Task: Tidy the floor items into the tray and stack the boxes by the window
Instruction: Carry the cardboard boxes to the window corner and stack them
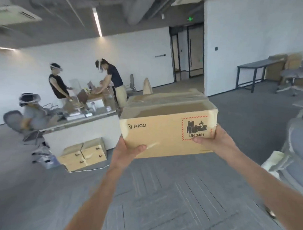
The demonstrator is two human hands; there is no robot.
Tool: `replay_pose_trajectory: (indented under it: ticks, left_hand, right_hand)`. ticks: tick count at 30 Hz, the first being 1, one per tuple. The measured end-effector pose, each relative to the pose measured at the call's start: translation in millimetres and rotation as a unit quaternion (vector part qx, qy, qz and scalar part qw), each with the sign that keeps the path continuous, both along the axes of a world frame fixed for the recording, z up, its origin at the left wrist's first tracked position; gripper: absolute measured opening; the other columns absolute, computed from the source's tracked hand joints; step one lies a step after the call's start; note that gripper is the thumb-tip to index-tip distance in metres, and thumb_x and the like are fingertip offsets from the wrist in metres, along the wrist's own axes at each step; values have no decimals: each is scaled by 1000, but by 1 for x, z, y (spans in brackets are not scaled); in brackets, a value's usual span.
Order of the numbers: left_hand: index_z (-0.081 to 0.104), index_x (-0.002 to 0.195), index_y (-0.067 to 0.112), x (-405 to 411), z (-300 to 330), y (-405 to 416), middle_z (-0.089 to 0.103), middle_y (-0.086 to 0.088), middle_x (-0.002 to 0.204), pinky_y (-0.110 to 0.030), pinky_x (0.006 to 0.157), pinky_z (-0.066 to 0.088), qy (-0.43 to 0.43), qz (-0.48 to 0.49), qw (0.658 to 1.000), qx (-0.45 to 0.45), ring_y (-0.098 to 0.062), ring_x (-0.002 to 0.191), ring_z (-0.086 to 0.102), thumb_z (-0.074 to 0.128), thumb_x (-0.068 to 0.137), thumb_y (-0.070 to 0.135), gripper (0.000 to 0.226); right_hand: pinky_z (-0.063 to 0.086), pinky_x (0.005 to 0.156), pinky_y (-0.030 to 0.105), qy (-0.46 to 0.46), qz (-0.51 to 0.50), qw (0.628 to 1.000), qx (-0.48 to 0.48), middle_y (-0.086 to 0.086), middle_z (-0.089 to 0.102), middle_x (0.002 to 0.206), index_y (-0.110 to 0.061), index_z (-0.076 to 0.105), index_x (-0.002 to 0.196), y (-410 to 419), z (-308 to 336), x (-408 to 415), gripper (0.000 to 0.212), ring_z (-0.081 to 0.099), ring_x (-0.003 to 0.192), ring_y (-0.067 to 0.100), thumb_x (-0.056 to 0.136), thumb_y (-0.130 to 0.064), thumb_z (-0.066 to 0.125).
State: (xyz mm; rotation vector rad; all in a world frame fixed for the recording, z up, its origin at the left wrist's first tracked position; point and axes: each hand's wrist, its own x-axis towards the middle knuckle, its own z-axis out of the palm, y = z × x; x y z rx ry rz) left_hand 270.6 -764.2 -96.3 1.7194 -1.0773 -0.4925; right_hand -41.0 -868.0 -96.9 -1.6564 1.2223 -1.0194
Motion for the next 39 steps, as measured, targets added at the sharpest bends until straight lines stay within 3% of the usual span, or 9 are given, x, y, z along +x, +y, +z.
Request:
replay_pose_trajectory:
  ticks: [5, 12, 17, 19, 22, 26, 32, 36, 39]
  left_hand:
    - [51, 121, 29, 22, 94, 113, 69, 12, 108, -48, 86, 57, -10, 81, 995, -64, -16, 104, 66, 89, 57, 39, 76]
    - [52, 119, 34, 20, 185, 314, 67, 13, 109, -45, 85, 58, -82, 211, 969, -100, -15, 100, 66, 89, 54, 48, 76]
    - [53, 121, 33, 12, 229, 474, 68, 11, 111, -44, 79, 60, -118, 316, 934, -115, -16, 105, 65, 88, 54, 48, 77]
    - [53, 121, 33, 8, 244, 538, 68, 10, 110, -45, 78, 60, -139, 356, 917, -114, -17, 104, 65, 86, 53, 51, 79]
    - [52, 122, 34, 6, 260, 633, 67, 11, 112, -46, 81, 59, -165, 403, 893, -113, -16, 106, 64, 82, 46, 59, 85]
    - [53, 121, 36, 9, 266, 755, 68, 14, 110, -45, 92, 55, -179, 467, 856, -131, -15, 105, 65, 82, 45, 60, 84]
    - [54, 123, 35, 17, 253, 950, 68, 15, 110, -35, 86, 55, -179, 550, 800, -159, -14, 106, 64, 87, 66, 35, 66]
    - [56, 112, 37, 23, 253, 1097, 69, 15, 102, -39, 86, 56, -194, 622, 747, -134, -15, 99, 67, 85, 53, 48, 67]
    - [58, 106, 34, 20, 255, 1197, 70, 15, 96, -29, 77, 56, -197, 661, 713, -128, -7, 92, 68, 89, 54, 43, 61]
  right_hand:
    - [44, 83, 24, -47, 99, 992, -67, -28, 67, 102, -46, 54, 111, 68, 97, 37, 57, 60, 102, -6, 67, -34, 88]
    - [42, 70, 10, -86, 249, 954, -141, -22, 69, 103, -37, 54, 110, 183, 179, 92, 58, 61, 94, -11, 66, -29, 91]
    - [51, 85, 30, -101, 347, 917, -169, -18, 68, 107, -30, 55, 115, 285, 215, 155, 65, 64, 101, 4, 62, -40, 90]
    - [49, 84, 29, -114, 386, 898, -177, -20, 66, 106, -29, 53, 116, 336, 229, 181, 63, 63, 99, 5, 65, -37, 89]
    - [44, 78, 23, -129, 439, 868, -192, -22, 62, 103, -30, 50, 118, 417, 245, 217, 63, 60, 94, 3, 68, -36, 88]
    - [48, 79, 26, -141, 491, 833, -210, -15, 65, 111, -33, 52, 118, 524, 262, 271, 66, 62, 100, 6, 64, -47, 87]
    - [45, 74, 18, -184, 584, 764, -203, -21, 65, 108, -34, 51, 124, 725, 271, 347, 67, 58, 100, -6, 68, -33, 88]
    - [50, 92, 36, -189, 647, 713, -194, -21, 64, 110, -33, 50, 125, 877, 274, 406, 69, 61, 105, 5, 67, -36, 88]
    - [49, 96, 40, -188, 687, 677, -184, -19, 66, 114, -36, 50, 125, 988, 274, 439, 71, 61, 108, 10, 65, -42, 87]
